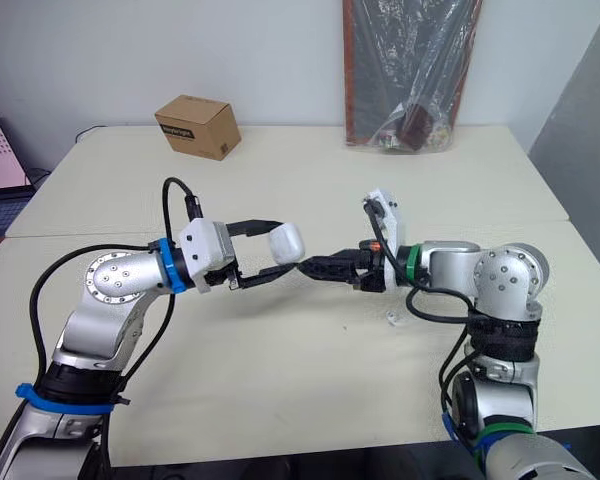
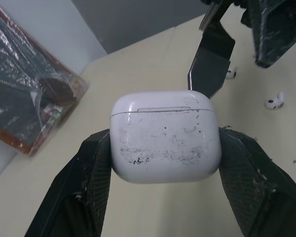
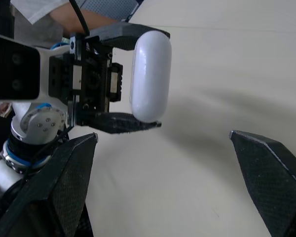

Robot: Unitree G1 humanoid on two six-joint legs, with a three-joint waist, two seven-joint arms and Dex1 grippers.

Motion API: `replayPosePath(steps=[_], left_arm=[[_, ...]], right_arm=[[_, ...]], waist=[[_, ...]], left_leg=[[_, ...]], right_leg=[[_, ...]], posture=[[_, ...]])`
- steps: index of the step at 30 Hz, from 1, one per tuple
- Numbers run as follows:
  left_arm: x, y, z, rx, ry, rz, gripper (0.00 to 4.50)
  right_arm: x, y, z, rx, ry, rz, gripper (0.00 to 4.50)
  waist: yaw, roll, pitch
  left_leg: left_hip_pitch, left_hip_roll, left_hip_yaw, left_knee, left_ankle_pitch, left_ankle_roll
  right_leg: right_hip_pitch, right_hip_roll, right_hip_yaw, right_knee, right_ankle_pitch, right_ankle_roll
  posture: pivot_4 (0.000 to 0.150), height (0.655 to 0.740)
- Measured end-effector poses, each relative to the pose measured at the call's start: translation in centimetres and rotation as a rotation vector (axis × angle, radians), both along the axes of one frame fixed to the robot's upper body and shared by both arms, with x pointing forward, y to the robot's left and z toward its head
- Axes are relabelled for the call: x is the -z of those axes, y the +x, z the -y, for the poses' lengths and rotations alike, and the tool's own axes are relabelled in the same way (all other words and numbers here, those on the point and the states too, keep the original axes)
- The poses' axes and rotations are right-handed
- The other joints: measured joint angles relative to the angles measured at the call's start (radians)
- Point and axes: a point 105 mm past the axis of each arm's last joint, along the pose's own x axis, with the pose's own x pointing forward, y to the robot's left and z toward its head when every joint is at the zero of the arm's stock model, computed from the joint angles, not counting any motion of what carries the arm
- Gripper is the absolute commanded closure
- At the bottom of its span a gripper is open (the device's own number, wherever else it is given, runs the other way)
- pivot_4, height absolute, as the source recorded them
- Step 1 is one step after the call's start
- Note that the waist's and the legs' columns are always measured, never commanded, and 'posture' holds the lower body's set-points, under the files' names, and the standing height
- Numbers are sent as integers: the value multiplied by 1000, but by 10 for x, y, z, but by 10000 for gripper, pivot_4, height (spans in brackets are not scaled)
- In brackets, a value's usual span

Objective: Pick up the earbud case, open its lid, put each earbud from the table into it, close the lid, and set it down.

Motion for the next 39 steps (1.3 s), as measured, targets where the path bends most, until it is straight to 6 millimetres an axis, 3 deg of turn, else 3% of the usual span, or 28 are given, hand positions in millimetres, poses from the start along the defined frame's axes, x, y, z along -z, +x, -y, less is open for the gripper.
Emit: replayPosePath(steps=[9,12,15,28,31,35,39], left_arm=[[1,-3,9,35,-10,10,17290],[0,-4,12,50,-6,31,17290],[-1,-5,13,62,0,40,17290],[-2,-5,14,73,-2,49,17290],[-2,-4,13,73,-2,53,17290],[-3,-5,14,80,-3,60,17290],[-4,-5,14,81,-4,63,17290]], right_arm=[[-6,1,-11,6,58,-46,0],[-9,1,-19,-6,80,-63,5872],[-10,0,-21,-3,76,-64,15994],[-8,-4,-24,-29,61,-95,15994],[-8,-3,-22,-14,47,-93,22349],[-5,1,-19,21,41,-108,36504],[-7,1,-19,25,40,-111,37221]], waist=[[-3,0,0],[-3,0,0],[-5,0,0],[-9,0,0],[-9,0,0],[-9,0,0],[-10,0,0]], left_leg=[[0,0,0,0,0,0],[0,0,0,0,0,0],[0,0,0,0,0,0],[0,0,0,0,0,0],[0,0,0,0,0,0],[-1,0,0,0,0,0],[0,0,0,0,0,0]], right_leg=[[0,0,0,0,0,0],[0,1,0,0,0,0],[0,1,0,0,0,0],[0,1,0,0,0,0],[0,1,0,0,0,0],[0,1,0,0,0,0],[0,1,0,0,0,0]], posture=[[1500,7400],[1500,7400],[1500,7400],[1500,7400],[1500,7400],[1500,7400],[1500,7400]])
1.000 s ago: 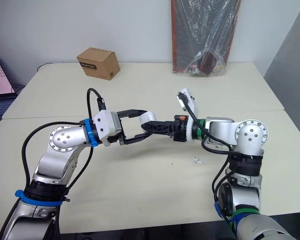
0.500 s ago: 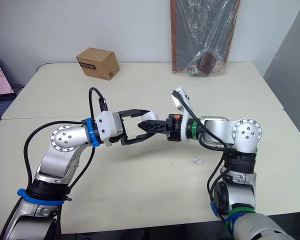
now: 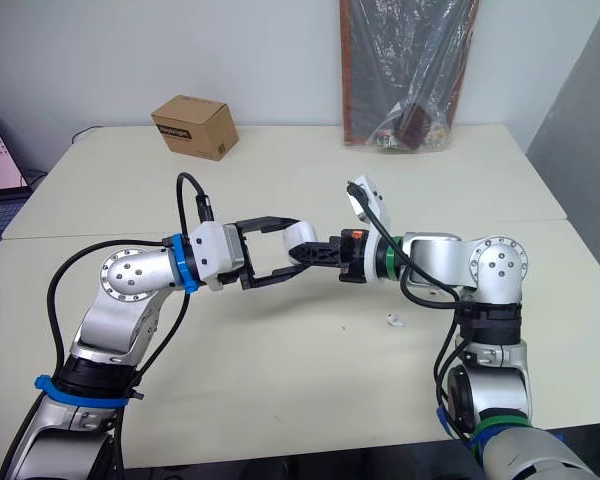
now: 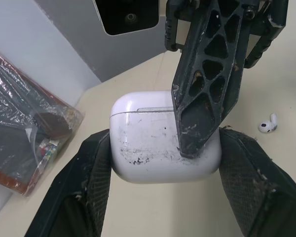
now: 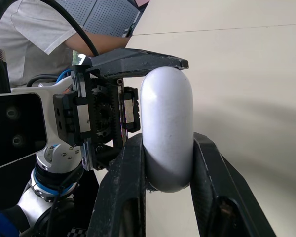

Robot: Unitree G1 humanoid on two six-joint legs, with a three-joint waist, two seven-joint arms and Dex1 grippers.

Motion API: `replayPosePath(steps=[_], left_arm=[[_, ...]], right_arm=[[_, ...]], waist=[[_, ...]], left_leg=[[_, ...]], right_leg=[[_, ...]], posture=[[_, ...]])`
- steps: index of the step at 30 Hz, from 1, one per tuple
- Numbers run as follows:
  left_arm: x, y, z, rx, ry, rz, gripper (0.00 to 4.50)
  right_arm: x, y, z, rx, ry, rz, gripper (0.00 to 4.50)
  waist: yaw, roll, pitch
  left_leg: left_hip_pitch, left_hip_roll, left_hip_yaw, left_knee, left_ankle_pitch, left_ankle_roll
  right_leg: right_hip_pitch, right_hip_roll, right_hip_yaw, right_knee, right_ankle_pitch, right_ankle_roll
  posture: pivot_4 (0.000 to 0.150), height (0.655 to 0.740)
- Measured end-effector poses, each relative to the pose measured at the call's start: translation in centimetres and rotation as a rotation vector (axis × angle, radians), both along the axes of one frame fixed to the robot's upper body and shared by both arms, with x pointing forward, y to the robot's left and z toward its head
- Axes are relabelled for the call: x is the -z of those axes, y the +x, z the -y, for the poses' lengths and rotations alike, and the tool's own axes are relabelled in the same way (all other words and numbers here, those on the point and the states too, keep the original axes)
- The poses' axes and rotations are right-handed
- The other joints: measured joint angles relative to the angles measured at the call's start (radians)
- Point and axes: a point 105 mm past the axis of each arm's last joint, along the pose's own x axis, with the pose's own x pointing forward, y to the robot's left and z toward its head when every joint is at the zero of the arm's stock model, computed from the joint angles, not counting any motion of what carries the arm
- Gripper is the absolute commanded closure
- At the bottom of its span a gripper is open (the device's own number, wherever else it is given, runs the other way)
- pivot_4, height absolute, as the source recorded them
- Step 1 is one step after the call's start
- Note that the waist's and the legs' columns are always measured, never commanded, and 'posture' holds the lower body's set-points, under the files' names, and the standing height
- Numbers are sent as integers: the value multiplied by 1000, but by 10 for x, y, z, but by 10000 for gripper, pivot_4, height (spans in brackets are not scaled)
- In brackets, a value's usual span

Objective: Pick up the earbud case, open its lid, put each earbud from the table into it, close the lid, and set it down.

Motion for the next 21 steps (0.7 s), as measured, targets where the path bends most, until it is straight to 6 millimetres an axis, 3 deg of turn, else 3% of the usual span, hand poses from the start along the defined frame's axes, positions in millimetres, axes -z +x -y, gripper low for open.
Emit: replayPosePath(steps=[7,11,13,18,21], left_arm=[[0,-1,0,7,4,-6,17290],[7,0,-6,7,50,-89,3923],[10,1,-7,2,50,-136,364],[10,-4,-7,19,45,-225,364],[10,-5,-18,-3,17,-390,364]], right_arm=[[0,-1,-1,4,3,-20,37221],[2,-6,-5,-25,13,-45,37221],[0,-8,-5,-31,21,-49,37221],[0,-8,-6,-19,17,-53,37221],[1,-7,-5,-13,8,-50,37221]], waist=[[0,0,0],[-2,0,0],[-2,0,0],[-3,0,0],[-9,0,0]], left_leg=[[0,0,0,0,0,0],[0,0,0,0,0,0],[0,0,0,0,0,0],[-1,0,0,0,0,0],[-1,1,-1,0,0,0]], right_leg=[[0,0,0,0,0,0],[0,0,0,0,0,0],[0,0,0,0,0,0],[0,0,0,0,0,0],[0,1,-1,0,0,0]], posture=[[1500,7400],[1500,7400],[1500,7400],[1500,7400],[1500,7400]])
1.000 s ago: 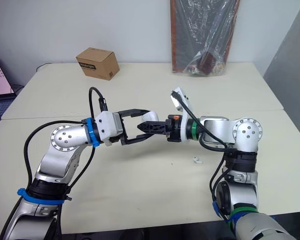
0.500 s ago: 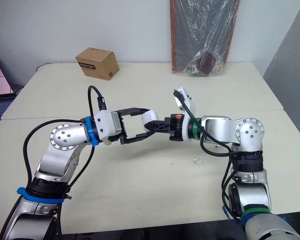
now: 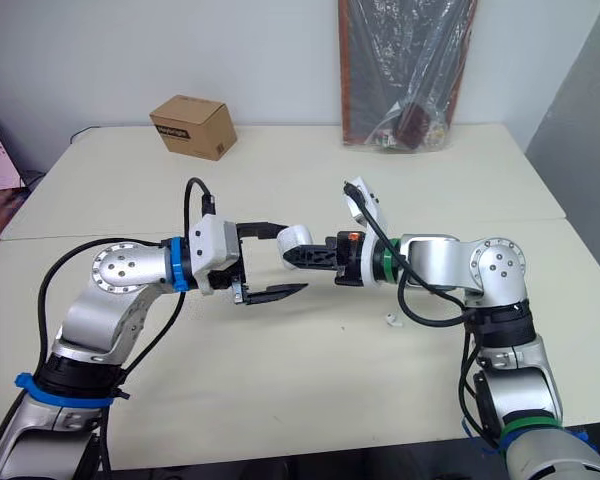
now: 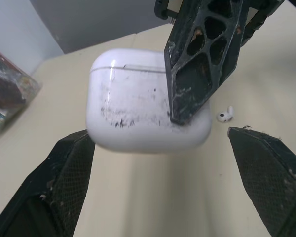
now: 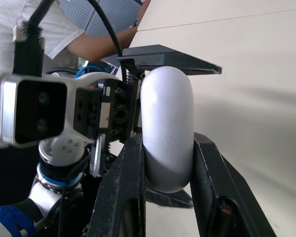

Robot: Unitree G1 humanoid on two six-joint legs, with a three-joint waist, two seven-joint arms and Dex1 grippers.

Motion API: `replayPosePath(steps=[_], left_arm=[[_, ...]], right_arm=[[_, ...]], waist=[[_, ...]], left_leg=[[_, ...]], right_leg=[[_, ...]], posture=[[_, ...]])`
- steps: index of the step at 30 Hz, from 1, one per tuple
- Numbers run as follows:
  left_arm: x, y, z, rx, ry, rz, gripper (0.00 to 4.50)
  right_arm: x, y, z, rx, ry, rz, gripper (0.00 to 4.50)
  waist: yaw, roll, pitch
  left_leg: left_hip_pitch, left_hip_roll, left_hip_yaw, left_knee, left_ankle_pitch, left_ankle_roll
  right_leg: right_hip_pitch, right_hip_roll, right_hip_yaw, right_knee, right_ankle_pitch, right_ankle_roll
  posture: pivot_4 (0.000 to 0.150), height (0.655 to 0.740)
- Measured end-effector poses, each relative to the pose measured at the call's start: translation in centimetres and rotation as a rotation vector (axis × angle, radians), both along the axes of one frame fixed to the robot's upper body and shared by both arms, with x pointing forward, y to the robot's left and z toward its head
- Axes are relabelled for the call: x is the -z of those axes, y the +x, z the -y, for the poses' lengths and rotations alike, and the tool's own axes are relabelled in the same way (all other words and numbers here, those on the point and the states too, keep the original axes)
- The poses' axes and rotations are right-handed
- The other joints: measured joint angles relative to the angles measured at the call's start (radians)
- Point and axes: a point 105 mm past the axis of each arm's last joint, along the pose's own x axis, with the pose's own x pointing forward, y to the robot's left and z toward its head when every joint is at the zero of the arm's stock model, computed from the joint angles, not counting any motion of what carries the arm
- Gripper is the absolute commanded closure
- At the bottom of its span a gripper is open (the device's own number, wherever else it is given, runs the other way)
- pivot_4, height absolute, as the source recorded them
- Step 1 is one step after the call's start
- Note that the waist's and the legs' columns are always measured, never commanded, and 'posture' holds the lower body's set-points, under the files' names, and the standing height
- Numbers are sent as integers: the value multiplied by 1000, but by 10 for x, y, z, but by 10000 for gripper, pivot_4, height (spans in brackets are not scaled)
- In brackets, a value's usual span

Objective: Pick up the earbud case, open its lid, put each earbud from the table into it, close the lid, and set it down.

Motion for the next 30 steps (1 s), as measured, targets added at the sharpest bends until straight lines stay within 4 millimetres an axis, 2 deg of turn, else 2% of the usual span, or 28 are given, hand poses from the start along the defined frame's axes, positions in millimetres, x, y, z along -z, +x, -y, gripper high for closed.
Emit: replayPosePath(steps=[4,7,12,15,20,23,27,30], left_arm=[[1,2,-16,-70,-34,-213,364],[4,6,-23,-122,-30,-336,364],[-4,3,-17,-72,-50,-412,364],[-2,0,-15,-51,0,-465,364],[4,-4,-9,7,65,-514,364],[3,-3,-7,23,92,-484,6069],[2,-4,-4,61,116,-473,18392],[5,-6,-2,88,144,-466,18392]], right_arm=[[4,5,7,23,-51,38,37221],[10,6,13,17,-173,148,37221],[24,-5,12,-108,-370,361,37221],[30,-8,11,-193,-450,469,37221],[30,-12,7,-303,-481,588,37221],[30,-12,6,-343,-495,623,37221],[28,-12,2,-383,-502,663,37221],[29,-14,-2,-412,-502,675,37221]], waist=[[-2,0,0],[-3,0,0],[-3,1,0],[-3,1,1],[-3,1,1],[-2,1,1],[-1,1,1],[0,1,1]], left_leg=[[0,-1,0,0,0,0],[0,-1,0,0,0,0],[-1,0,-1,0,0,0],[-1,-1,-1,0,0,0],[-1,-1,-1,0,0,0],[-1,0,-1,0,0,0],[-1,0,-1,0,0,0],[-1,-1,-1,1,0,0]], right_leg=[[0,0,-1,0,0,0],[0,0,-1,-1,0,0],[-1,0,-2,-1,-1,0],[-1,0,-2,-1,0,0],[-1,0,-2,-1,0,0],[-1,0,-2,-1,0,0],[-1,0,-2,-1,0,0],[-1,0,-2,0,0,0]], posture=[[1500,7400],[1500,7400],[1500,7400],[1500,7400],[1500,7400],[1500,7400],[1500,7400],[1500,7400]])
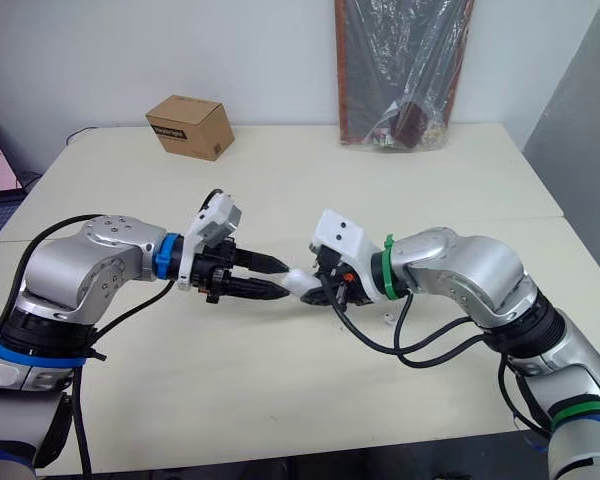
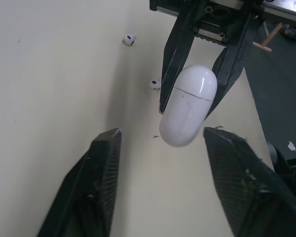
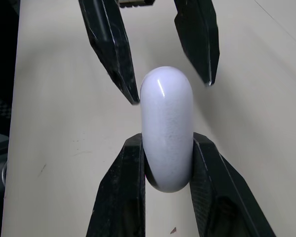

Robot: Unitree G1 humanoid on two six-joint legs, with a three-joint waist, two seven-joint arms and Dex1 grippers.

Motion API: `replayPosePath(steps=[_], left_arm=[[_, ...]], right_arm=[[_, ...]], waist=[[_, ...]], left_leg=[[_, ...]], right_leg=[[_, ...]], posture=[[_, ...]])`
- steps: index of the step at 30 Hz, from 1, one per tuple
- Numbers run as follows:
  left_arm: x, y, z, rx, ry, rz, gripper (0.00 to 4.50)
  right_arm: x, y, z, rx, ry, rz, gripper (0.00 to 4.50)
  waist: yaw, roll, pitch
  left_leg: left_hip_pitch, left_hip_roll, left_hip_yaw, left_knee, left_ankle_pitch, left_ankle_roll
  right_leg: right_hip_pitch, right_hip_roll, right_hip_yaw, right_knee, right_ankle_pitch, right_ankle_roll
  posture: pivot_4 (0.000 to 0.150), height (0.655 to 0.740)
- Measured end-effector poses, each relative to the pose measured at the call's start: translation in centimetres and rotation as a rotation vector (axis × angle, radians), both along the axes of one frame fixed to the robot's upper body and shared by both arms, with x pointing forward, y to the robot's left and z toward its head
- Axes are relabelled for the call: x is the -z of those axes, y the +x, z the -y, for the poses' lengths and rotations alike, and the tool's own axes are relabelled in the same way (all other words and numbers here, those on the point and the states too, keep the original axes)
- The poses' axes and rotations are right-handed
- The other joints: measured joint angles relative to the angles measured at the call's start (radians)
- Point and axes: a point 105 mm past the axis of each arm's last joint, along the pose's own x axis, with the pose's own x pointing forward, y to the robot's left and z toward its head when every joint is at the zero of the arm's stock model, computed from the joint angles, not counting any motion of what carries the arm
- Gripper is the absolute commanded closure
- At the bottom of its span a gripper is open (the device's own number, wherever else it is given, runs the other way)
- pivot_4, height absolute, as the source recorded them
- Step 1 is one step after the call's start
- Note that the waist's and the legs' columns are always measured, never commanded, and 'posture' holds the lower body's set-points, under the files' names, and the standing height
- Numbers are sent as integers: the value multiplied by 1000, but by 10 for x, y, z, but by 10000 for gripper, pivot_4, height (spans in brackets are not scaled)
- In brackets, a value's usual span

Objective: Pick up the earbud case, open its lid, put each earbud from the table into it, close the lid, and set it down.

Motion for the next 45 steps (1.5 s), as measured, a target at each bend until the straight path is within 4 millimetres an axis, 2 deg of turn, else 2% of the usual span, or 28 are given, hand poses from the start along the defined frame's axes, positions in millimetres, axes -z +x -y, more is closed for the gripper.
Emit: replayPosePath(steps=[6,18,21,25,45], left_arm=[[4,-4,3,59,31,16,18392],[7,-9,4,106,63,18,18392],[7,-10,4,119,63,20,24359],[6,-10,4,122,66,25,36874],[8,-10,3,143,106,66,37212]], right_arm=[[7,0,-5,-34,-24,-15,37221],[7,1,-8,-63,-44,5,37221],[7,0,-9,-75,-44,2,37221],[7,-1,-9,-87,-46,-4,37221],[8,0,-14,-107,-51,-14,37221]], waist=[[0,0,0],[-2,0,0],[-2,0,0],[-2,0,0],[-2,0,0]], left_leg=[[0,0,0,1,0,0],[0,0,0,1,0,0],[0,0,0,1,0,0],[0,0,0,1,0,0],[0,0,-1,2,0,0]], right_leg=[[0,0,0,0,0,0],[0,0,0,1,0,0],[0,0,0,1,0,0],[0,0,0,1,0,0],[0,0,0,2,0,0]], posture=[[1500,7400],[1500,7400],[1500,7400],[1500,7400],[1500,7400]])
